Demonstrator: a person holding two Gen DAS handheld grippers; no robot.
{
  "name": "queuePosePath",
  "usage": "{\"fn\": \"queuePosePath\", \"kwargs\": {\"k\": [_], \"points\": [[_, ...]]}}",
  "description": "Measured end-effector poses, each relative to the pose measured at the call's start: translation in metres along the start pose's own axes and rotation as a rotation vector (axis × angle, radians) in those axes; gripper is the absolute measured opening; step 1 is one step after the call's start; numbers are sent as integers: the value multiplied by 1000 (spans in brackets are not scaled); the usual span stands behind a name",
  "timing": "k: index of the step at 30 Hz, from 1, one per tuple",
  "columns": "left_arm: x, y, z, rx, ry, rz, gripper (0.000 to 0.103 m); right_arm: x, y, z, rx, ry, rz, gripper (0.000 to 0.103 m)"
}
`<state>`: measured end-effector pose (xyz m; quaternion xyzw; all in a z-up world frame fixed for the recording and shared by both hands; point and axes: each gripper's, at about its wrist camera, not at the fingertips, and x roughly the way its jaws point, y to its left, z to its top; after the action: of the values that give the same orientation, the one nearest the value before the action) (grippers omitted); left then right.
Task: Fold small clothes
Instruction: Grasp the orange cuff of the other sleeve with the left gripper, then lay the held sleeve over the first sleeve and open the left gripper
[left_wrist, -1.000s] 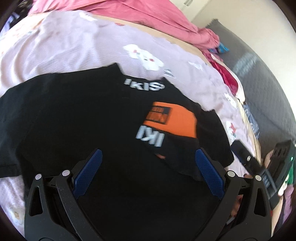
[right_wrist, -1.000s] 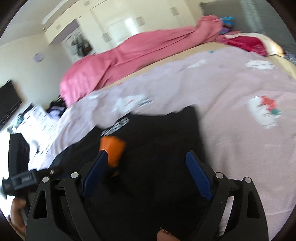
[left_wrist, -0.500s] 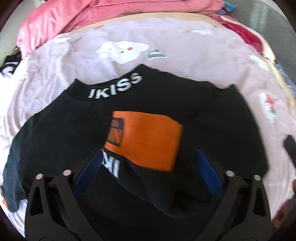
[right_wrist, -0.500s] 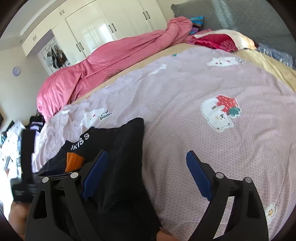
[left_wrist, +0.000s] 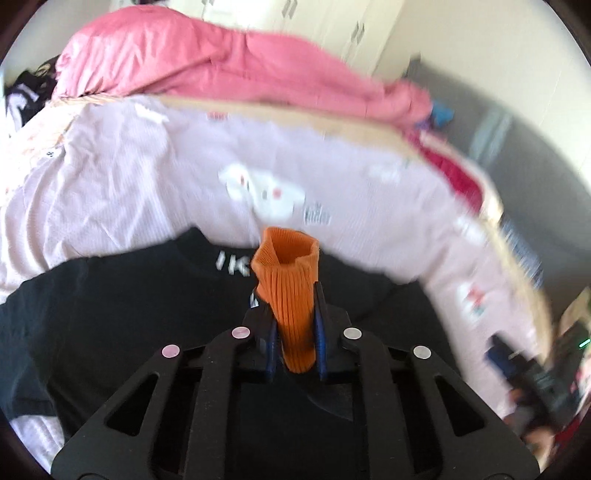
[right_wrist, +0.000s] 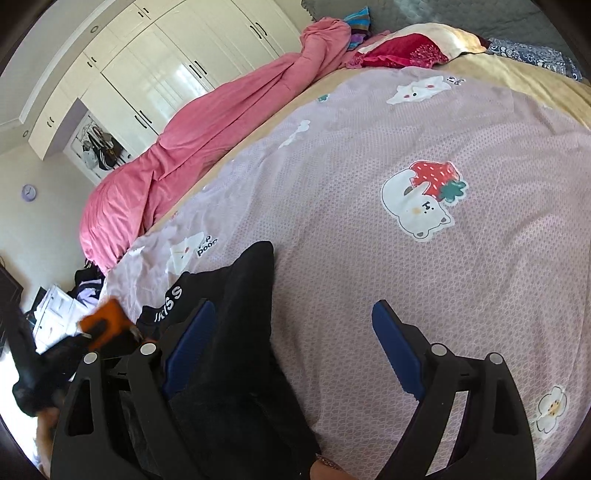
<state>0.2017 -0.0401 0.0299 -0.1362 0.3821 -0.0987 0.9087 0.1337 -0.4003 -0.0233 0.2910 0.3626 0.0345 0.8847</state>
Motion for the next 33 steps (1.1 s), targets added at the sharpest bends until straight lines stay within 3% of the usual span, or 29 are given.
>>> {"fn": "queuePosePath", "kwargs": {"k": [3,7,9,10,11,13,19,21,23,25,28,30,32,33], "points": [[-25,16,0,-30,-99,-62,9,3,1,-2,9,9,2,86],[-39,39,-13,-40,-145,-88,9,7,4,-4,3,22,2,86],[-37,55,-20,-58,-122,-81,9,9,6,-5,-6,26,0,86],[-33,62,-24,-71,-94,-79,16,10,8,-6,-10,28,-2,86],[-29,75,-29,-103,-68,-78,32,11,9,-7,-14,31,-3,86],[-27,92,-38,-151,-32,-76,44,14,13,-10,-30,40,-7,86],[-33,129,-53,-266,-31,-68,49,22,26,-19,-86,51,-39,86],[-32,134,-51,-287,-21,-68,56,24,33,-23,-118,48,-43,86],[-30,134,-49,-283,-15,-59,70,25,41,-26,-153,40,-40,86],[-20,135,-49,-281,29,-12,76,26,50,-30,-194,32,-47,86],[-1,139,-54,-311,95,-14,76,30,61,-37,-247,37,-54,86],[8,134,-57,-283,120,15,64,34,64,-40,-268,45,-66,86],[12,126,-58,-242,121,18,5,36,64,-43,-276,50,-79,86],[11,126,-58,-242,117,18,4,37,64,-43,-275,53,-81,86]]}}
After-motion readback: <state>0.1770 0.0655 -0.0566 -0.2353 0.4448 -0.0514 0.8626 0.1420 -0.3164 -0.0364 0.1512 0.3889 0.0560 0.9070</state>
